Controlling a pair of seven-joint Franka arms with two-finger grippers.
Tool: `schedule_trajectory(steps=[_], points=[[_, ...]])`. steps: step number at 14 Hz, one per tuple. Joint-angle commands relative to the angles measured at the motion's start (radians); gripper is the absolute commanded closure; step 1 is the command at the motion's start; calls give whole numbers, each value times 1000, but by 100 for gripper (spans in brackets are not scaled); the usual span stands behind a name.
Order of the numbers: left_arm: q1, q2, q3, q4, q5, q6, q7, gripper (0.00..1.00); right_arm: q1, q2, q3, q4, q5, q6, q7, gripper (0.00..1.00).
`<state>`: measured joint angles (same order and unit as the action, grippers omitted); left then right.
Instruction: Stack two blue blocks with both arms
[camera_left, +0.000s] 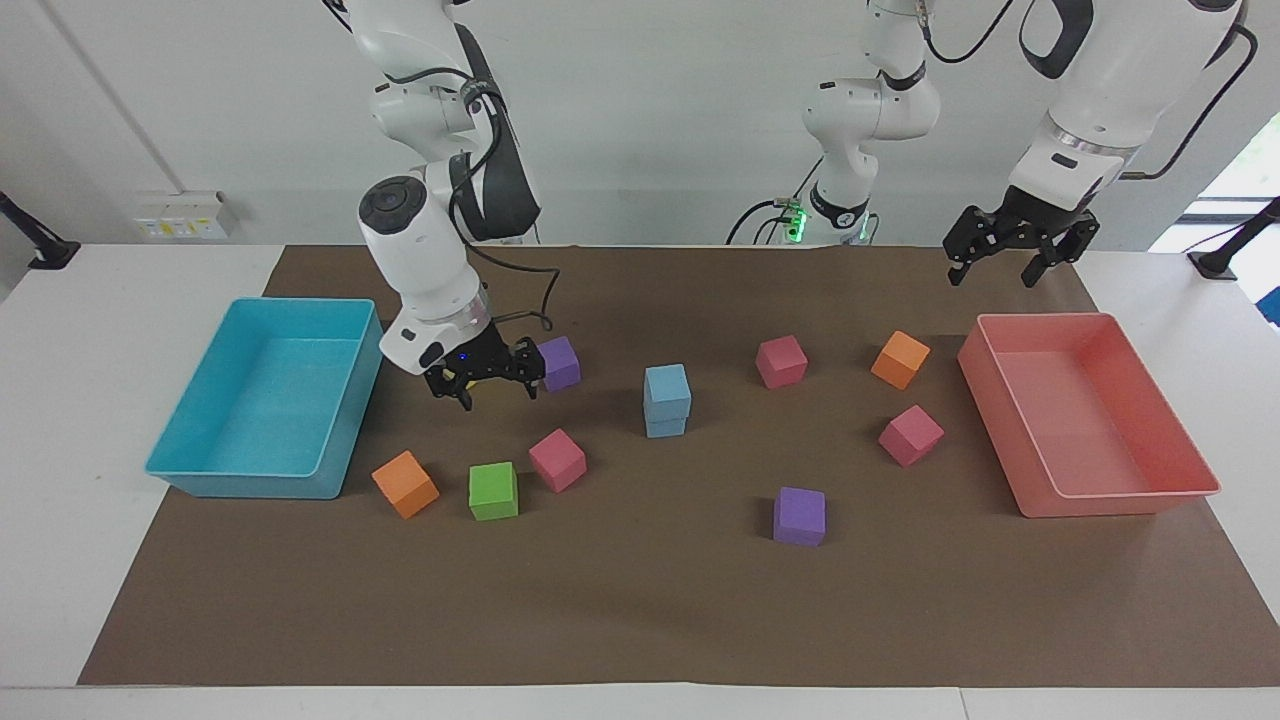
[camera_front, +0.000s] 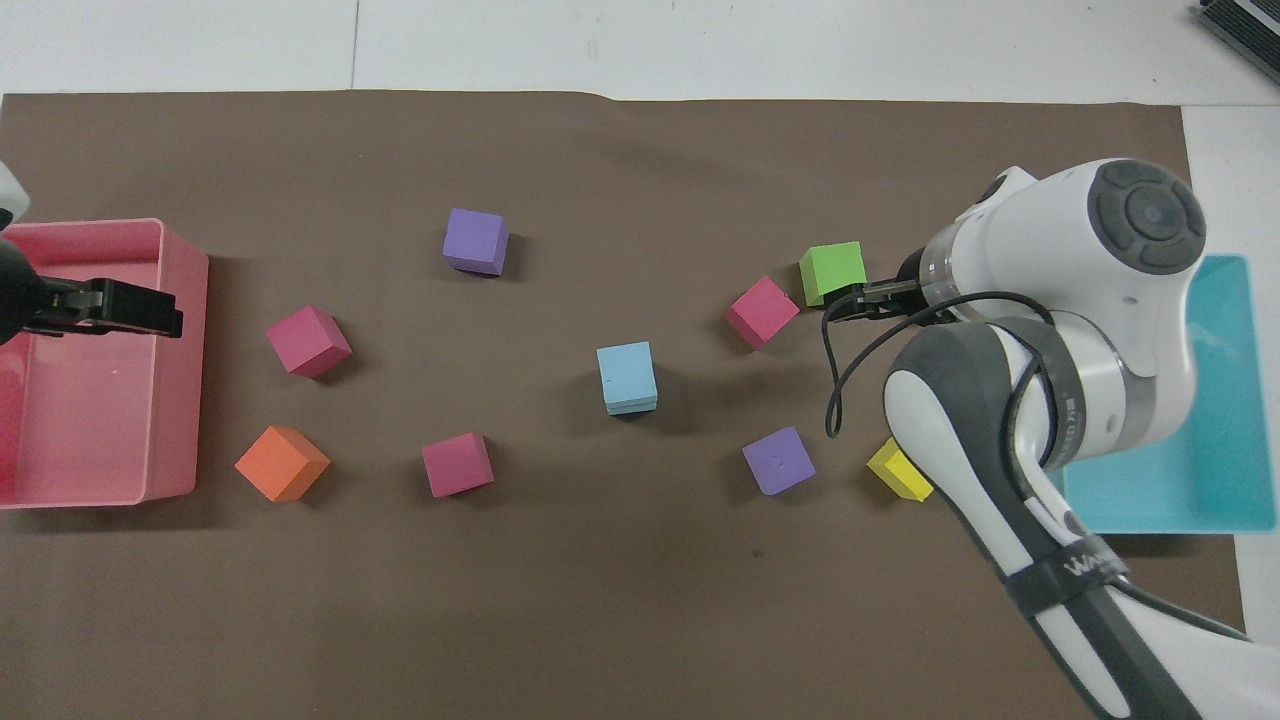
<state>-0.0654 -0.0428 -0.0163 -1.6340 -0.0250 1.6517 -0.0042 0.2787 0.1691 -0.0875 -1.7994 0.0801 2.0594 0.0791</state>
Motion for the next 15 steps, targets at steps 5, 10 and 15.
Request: schedule_trajectory(steps=[5,10,15], points=[[12,21,-10,34,7,-16,17,0,-102,-92,5,54,-34,-97,18,0],[7,12,-10,28,7,-93,12,0,-165,-126,3,162,-97,-273,4,0],[4,8,-11,25,7,-121,10,0,-174,-175,-35,172,-92,-390,-22,0]])
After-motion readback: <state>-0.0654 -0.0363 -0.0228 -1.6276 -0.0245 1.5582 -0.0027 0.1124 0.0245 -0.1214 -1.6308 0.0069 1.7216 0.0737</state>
